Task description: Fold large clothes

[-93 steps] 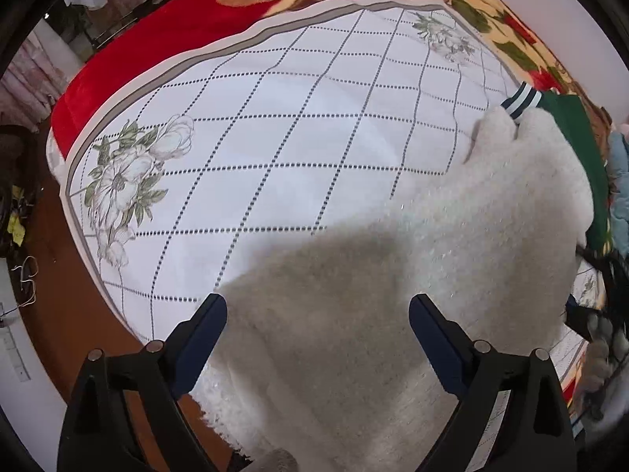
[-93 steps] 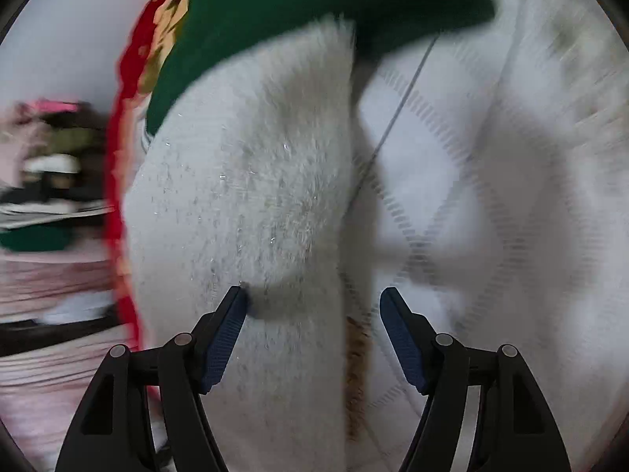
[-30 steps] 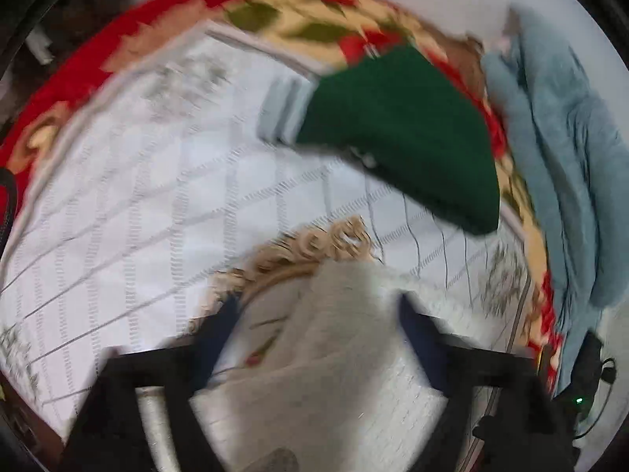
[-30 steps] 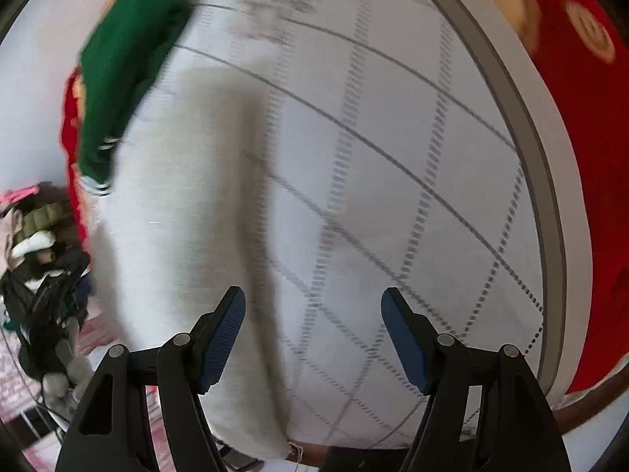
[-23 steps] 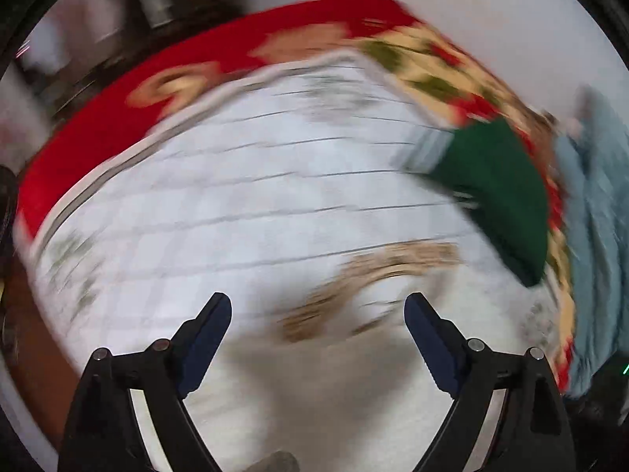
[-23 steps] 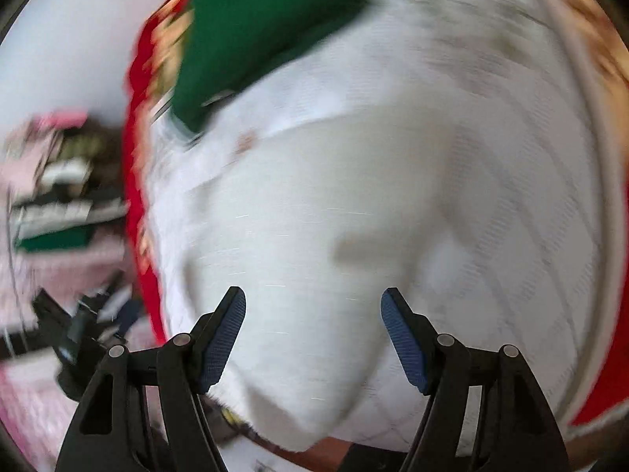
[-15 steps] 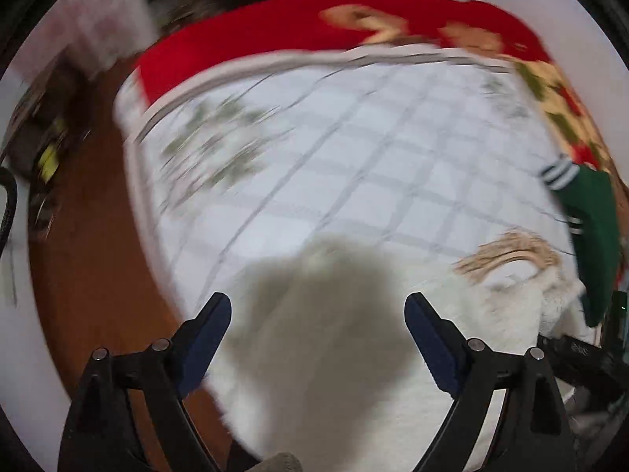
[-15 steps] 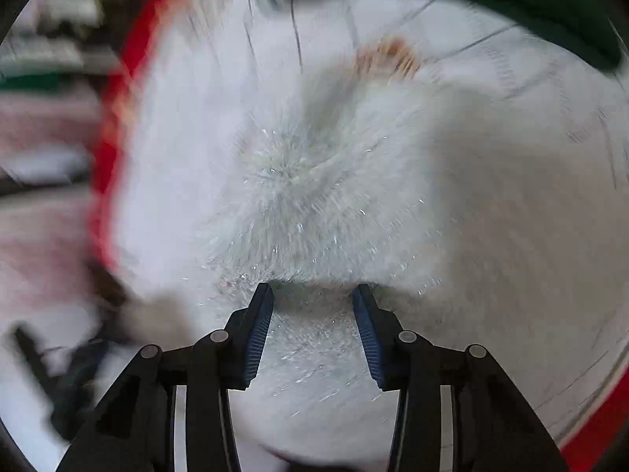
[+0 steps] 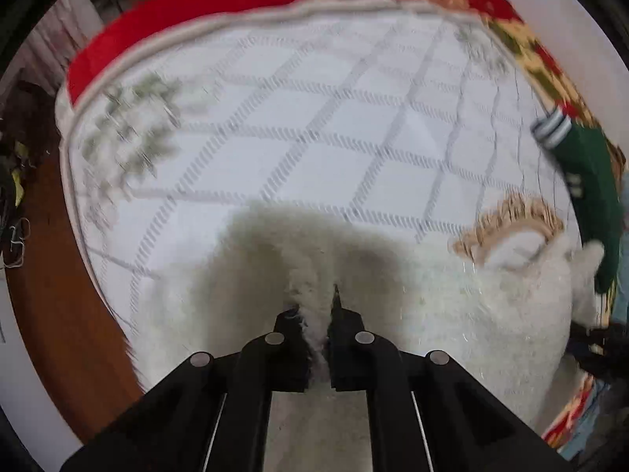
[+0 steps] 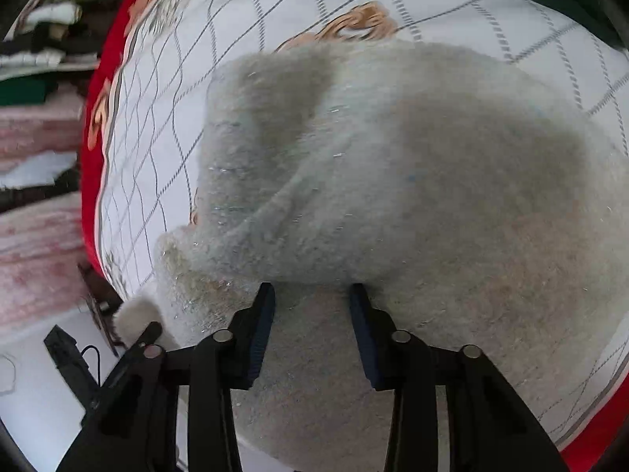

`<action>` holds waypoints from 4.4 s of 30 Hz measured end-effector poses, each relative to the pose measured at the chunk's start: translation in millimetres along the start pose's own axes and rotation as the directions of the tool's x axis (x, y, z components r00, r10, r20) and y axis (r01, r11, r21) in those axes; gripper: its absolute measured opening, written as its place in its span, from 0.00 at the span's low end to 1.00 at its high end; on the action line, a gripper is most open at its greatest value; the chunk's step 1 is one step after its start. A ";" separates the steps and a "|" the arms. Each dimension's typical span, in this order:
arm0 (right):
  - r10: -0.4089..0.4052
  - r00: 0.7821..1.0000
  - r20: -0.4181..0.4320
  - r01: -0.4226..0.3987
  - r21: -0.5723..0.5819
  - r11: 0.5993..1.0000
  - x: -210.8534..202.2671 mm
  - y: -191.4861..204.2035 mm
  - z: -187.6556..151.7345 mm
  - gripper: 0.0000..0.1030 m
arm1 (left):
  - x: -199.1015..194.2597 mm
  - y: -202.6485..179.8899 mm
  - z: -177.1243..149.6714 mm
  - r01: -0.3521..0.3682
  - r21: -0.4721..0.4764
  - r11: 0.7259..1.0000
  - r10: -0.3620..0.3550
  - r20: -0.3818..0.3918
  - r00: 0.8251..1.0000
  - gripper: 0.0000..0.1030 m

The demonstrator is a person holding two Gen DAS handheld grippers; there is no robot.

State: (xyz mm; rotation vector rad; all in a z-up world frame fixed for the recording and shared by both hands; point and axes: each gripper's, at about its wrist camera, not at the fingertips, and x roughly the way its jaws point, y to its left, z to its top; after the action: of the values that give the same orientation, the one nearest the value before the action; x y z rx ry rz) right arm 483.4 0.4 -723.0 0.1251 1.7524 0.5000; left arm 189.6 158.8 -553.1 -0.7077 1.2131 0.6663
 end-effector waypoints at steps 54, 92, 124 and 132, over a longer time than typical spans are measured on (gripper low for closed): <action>0.527 0.744 0.411 -0.657 0.305 0.689 -14.8 -208.1 -50.5 0.19 | 23.3 -170.9 -52.0 0.059 0.394 0.917 -0.014 -0.116 0.993 1.00; -0.099 0.989 0.109 0.100 -0.002 0.995 -131.2 -105.0 -11.6 0.19 | -17.8 -153.1 -39.9 0.056 0.242 0.969 -0.034 -0.097 0.995 1.00; 0.034 0.947 0.319 -0.100 0.194 0.976 -187.4 -193.6 -104.8 0.82 | -23.1 -213.6 -31.4 0.085 0.399 0.913 -0.070 -0.052 0.996 1.00; 0.135 0.910 0.391 -0.335 0.505 0.795 -143.8 -326.7 -217.6 0.87 | 41.4 -221.2 -70.1 0.040 0.432 0.901 0.035 -0.164 0.986 1.00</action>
State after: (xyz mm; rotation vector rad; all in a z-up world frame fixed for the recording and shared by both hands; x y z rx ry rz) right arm 371.6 -400.8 -687.4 0.8221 1.4978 0.1053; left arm 329.5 -29.0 -579.2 -0.3927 1.4561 0.3150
